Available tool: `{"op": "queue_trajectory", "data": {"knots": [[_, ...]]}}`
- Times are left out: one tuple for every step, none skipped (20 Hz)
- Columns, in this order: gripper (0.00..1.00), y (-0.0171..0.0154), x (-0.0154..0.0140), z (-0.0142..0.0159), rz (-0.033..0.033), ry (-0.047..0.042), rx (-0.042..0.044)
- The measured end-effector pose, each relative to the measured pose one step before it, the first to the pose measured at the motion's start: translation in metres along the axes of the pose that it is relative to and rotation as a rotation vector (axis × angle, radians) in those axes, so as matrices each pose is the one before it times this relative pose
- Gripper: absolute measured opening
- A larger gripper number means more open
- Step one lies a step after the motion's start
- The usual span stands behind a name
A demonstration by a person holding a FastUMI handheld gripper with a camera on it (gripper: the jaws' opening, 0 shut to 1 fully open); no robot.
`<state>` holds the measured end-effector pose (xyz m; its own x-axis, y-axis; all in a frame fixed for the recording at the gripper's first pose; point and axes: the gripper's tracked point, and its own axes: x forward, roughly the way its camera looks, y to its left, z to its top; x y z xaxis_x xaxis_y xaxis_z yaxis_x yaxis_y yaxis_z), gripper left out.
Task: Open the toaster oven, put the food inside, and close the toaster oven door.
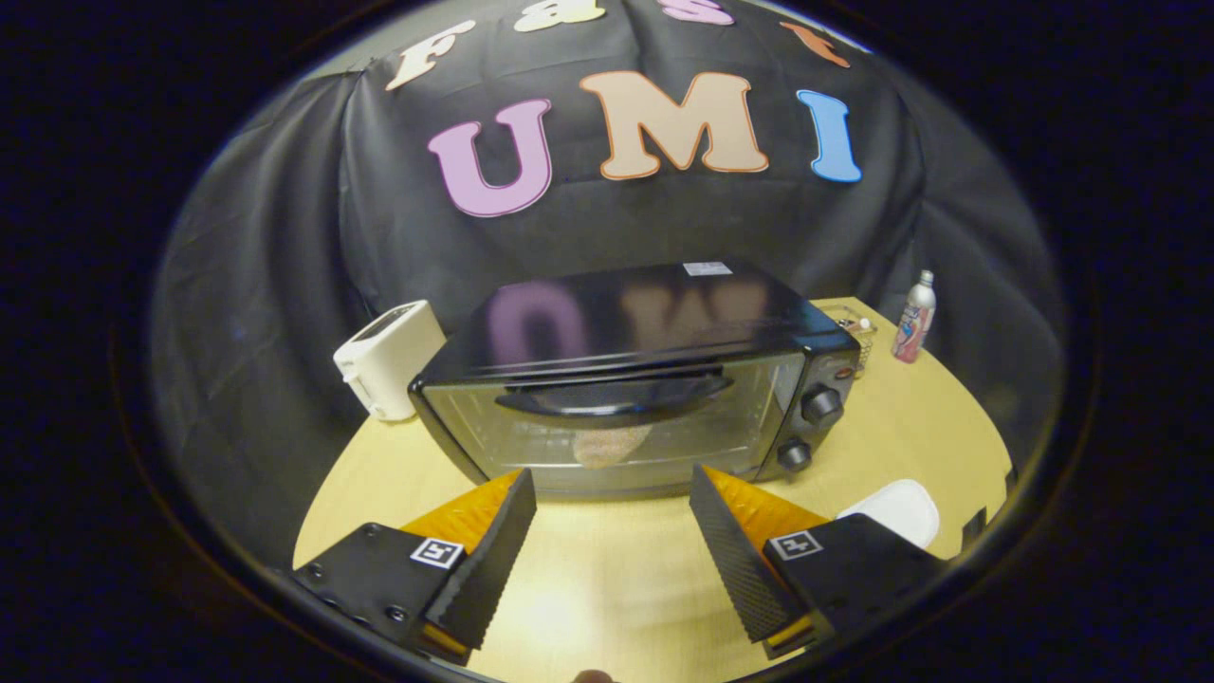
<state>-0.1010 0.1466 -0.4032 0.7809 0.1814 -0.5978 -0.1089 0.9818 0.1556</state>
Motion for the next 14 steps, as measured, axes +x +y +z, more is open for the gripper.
{"op": "queue_trajectory", "data": {"knots": [[1.00,-0.00054,0.00344,0.00480,-0.00055,-0.00723,-0.00153],[1.00,-0.00129,0.00213,0.00428,-0.00338,-0.00670,-0.00357],[1.00,-0.00178,0.00205,0.00293,-0.00363,-0.00600,-0.00193],[1.00,-0.00171,0.00052,0.00286,-0.00371,-0.00378,0.00126],[1.00,-0.00149,-0.00001,0.00062,-0.00300,-0.00229,0.00364],[1.00,-0.00196,-0.00100,0.00154,-0.00435,-0.00264,0.00399],[1.00,-0.00270,-0.00130,0.00160,-0.00480,-0.00175,0.00193],[1.00,-0.00280,-0.00104,0.00199,-0.00549,-0.00339,0.00018],[1.00,-0.00297,-0.00114,0.00288,-0.00299,-0.00273,-0.00036],[1.00,-0.00191,-0.00394,0.00576,-0.00341,-0.00783,-0.00187],[1.00,-0.00243,-0.00326,0.00746,-0.00174,-0.01294,-0.00437],[1.00,-0.00131,-0.00523,0.01070,-0.00143,-0.01805,-0.00841],[1.00,-0.00192,-0.00484,0.01250,-0.00455,-0.02133,-0.01235],[1.00,-0.00136,-0.00492,0.01359,-0.00358,-0.02247,-0.01400]]}}
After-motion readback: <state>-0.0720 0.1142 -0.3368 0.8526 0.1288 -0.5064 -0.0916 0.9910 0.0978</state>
